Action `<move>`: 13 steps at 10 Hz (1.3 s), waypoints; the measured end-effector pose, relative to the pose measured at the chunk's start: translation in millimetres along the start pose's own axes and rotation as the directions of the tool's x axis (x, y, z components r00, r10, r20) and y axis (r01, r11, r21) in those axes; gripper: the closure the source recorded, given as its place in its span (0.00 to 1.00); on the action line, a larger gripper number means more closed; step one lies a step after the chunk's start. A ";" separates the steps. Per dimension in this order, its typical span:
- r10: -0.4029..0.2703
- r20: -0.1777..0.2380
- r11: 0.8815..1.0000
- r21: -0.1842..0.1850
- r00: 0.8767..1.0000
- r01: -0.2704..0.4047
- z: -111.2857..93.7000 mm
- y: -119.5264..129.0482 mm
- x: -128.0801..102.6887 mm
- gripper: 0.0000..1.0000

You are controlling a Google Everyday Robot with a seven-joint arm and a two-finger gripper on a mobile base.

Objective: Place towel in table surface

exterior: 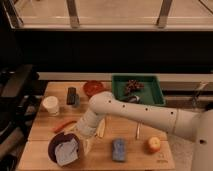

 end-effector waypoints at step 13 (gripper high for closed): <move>0.032 0.115 0.999 -0.036 0.993 -0.027 41.1 23.1 -20.3 0.97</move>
